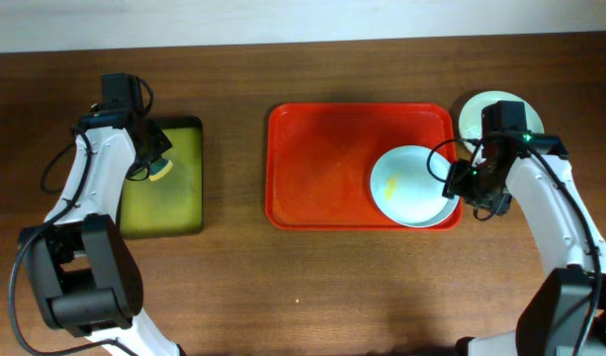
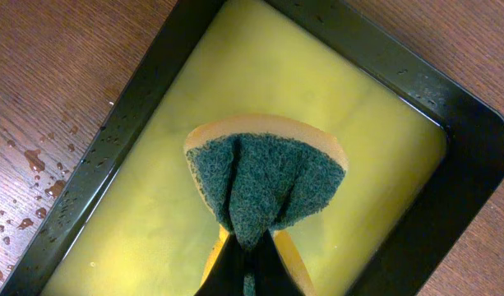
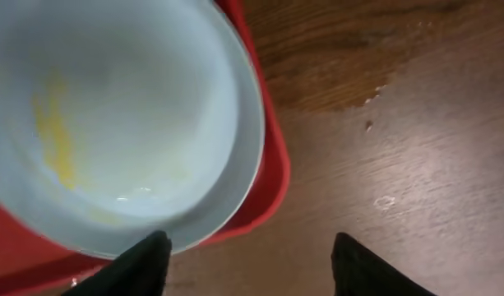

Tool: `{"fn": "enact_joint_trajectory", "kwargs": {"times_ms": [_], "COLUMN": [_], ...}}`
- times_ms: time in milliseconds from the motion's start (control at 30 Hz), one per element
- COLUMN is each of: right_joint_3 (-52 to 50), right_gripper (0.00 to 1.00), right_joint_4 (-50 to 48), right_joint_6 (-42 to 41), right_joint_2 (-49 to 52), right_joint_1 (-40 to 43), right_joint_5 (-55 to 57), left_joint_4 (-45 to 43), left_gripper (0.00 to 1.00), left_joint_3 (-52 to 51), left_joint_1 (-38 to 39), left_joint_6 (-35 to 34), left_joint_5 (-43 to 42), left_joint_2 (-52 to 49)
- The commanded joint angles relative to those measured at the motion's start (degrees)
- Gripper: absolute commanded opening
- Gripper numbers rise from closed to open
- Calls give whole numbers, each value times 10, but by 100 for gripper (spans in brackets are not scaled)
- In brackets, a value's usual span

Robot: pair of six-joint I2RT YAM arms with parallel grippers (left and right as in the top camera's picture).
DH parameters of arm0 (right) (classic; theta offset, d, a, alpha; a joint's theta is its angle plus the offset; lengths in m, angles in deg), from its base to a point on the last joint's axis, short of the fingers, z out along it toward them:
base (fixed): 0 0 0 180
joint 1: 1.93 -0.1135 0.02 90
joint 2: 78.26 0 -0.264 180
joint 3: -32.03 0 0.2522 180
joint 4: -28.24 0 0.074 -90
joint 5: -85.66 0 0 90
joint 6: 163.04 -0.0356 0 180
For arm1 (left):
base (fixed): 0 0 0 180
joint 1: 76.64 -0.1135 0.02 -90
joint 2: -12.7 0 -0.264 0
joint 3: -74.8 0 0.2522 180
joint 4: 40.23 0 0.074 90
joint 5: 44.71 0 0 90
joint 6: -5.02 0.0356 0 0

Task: Clean dirty plates on tray and stack at the side
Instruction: 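Grip the light blue plate rim and bring the sponge to scrub it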

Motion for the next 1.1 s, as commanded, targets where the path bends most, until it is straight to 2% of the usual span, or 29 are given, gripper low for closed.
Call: {"fn": "enact_joint_trajectory", "kwargs": {"times_ms": [0, 67, 167, 267, 700, 767, 800, 833, 867, 967, 1033, 1067], "right_joint_3": [-14, -14, -14, -14, -14, -14, -14, -14, -14, -14, -14, -14], "right_gripper": [63, 61, 48, 45, 45, 34, 19, 11, 11, 11, 11, 16], "right_joint_4": [-23, -34, -46, -52, -79, -83, -93, -110, -129, -185, -204, -210], "right_joint_6": [-86, -100, -131, -166, -175, -175, -172, -141, -104, -56, -56, -56], "right_joint_2": [37, 57, 84, 98, 156, 163, 170, 173, 174, 174, 174, 174], "right_joint_1": [3, 3, 3, 3, 2, 2, 2, -1, -7, -68, -124, -153], "right_joint_5": [19, -6, -16, -18, -36, -36, -37, -49, -70, -111, -111, -105], "left_joint_4": [-2, -2, -2, -2, -3, -3, -3, -6, -12, -35, -37, -37], "left_gripper": [0, 0, 0, 0, 0, 0, 0, 0, 0, 0, 0, 0], "left_joint_3": [-1, -1, -1, -1, -1, -1, -1, -1, -1, -1, -1, -1], "left_joint_1": [-1, -1, -1, -1, -1, -1, -1, -1, -1, 8, 27, 38], "left_joint_6": [7, 7, 7, 7, 7, 7, 8, 9, 27, 100, 113, 113], "left_joint_5": [-4, -4, -4, -4, -4, -4, -6, -19, -42, -168, -188, -188], "left_joint_2": [-3, -3, -3, -3, -3, -3, -3, -3, -3, -3, -3, -3]}}
